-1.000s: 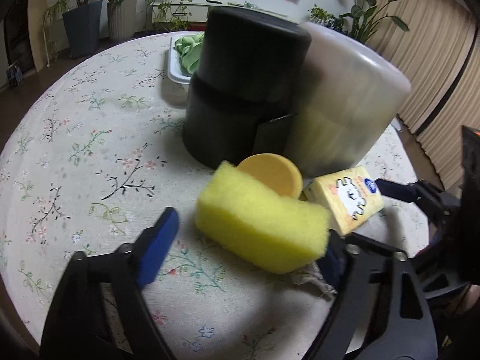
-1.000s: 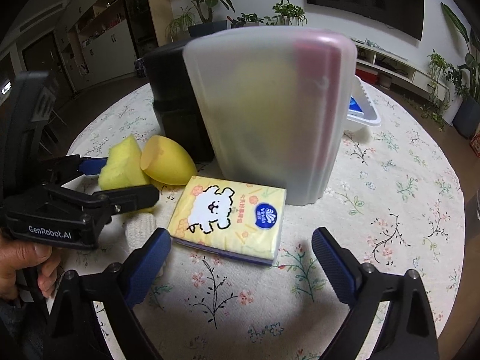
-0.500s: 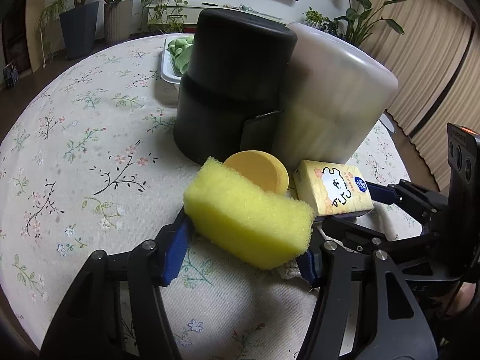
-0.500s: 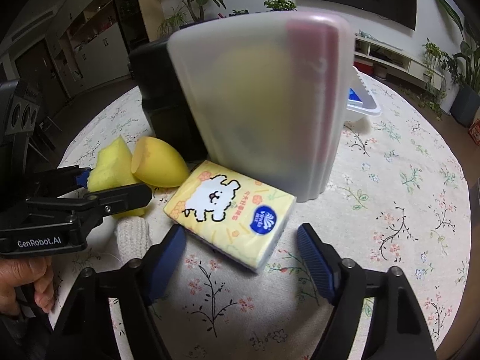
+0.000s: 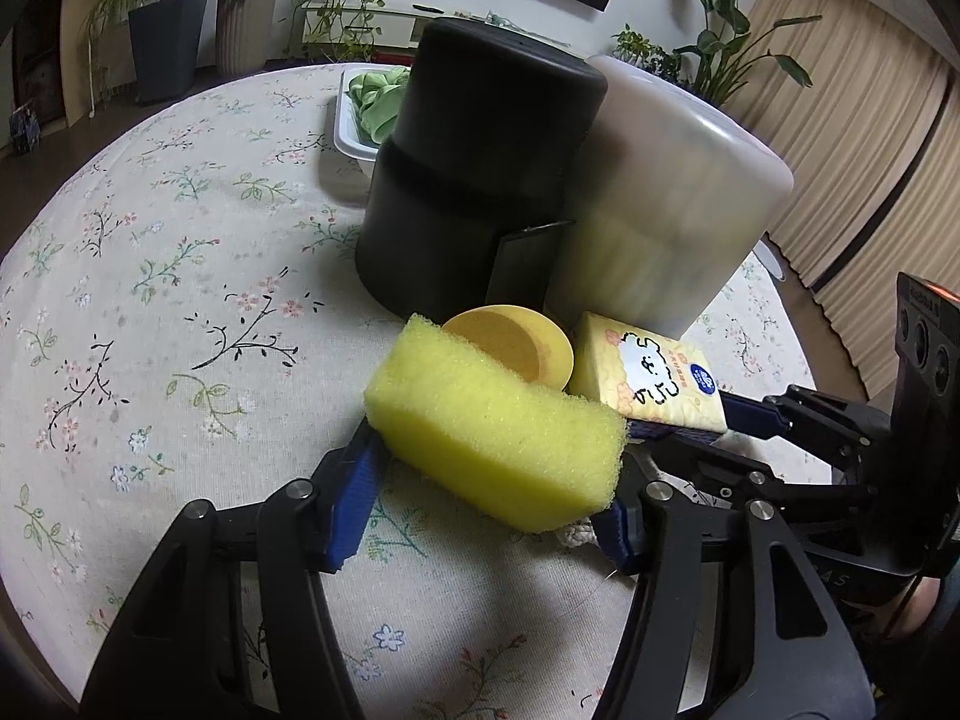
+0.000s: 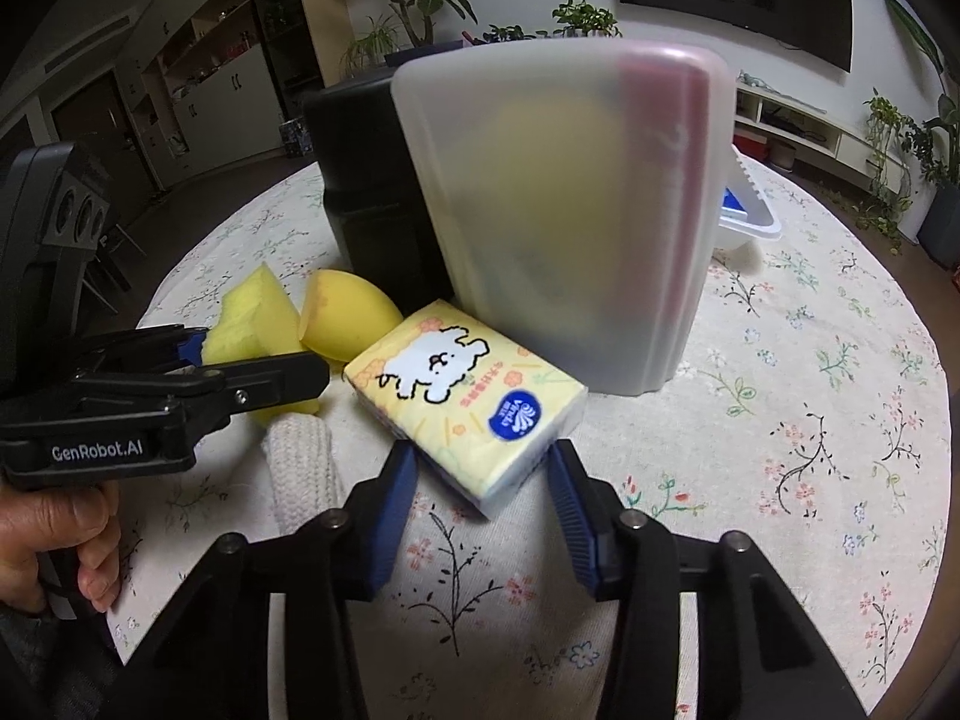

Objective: Organize soft objects
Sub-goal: 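Close the left tool on the yellow sponge while the right tool grips the puppy tissue pack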

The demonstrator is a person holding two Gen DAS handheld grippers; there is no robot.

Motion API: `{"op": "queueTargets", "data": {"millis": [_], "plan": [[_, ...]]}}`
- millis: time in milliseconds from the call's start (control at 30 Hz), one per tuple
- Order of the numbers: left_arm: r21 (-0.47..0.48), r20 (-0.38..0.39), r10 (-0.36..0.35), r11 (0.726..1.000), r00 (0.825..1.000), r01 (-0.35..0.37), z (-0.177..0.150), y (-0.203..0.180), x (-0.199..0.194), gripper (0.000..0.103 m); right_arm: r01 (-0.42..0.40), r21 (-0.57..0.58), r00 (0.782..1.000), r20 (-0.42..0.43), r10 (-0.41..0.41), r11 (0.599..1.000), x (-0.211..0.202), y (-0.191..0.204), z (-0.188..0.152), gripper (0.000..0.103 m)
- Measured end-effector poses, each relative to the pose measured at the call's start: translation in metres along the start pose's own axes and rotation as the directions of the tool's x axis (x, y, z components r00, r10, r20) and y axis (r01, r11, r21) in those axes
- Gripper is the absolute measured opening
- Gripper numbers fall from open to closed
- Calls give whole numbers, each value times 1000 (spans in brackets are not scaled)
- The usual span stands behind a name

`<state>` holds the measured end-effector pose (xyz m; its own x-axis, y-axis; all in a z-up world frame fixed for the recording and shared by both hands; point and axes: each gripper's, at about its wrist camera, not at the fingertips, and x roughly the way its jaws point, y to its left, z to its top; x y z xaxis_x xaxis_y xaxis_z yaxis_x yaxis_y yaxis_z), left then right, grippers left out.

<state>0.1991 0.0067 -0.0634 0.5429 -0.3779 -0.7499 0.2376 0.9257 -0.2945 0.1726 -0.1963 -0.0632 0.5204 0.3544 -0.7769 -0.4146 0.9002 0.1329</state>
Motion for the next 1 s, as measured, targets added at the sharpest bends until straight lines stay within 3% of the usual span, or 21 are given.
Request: {"op": "queueTargets", "data": {"millis": [100,267,333,400,467,600,767,900,1000], "plan": [[-1,-1,-1,1000,1000,1,0,0,0,58,-4,-5,1000,-4,4,1000,-3,-1,-2,40],[-4,-1,1,1000,1000,-1,0,0,0,58,6,28,999,-45,-5,1000,-9,-7,-5,40],[-4,-2,3,1000,1000,-3,0,-1,0,58,-21,89,999,-34,24,996,-15,-12,-1,60],[-6,-2,1,1000,1000,-1,0,0,-1,58,-16,112,1000,-3,16,994,-20,-13,2,86],[-12,-2,-5,1000,1000,5,-1,1,-1,58,3,93,1000,18,-5,996,-20,-10,8,93],[-29,0,-19,999,1000,19,-1,4,-2,58,27,71,1000,-2,-27,997,-4,-7,15,93],[-40,3,-19,999,1000,19,-1,6,-3,56,0,124,1000,9,-1,992,3,0,17,94],[-90,16,-38,995,999,39,-1,16,-6,57,29,172,999,29,-35,985,5,1,19,102],[-99,18,-29,995,999,31,-2,19,-7,57,60,215,998,19,-65,975,8,-1,22,102]]}}
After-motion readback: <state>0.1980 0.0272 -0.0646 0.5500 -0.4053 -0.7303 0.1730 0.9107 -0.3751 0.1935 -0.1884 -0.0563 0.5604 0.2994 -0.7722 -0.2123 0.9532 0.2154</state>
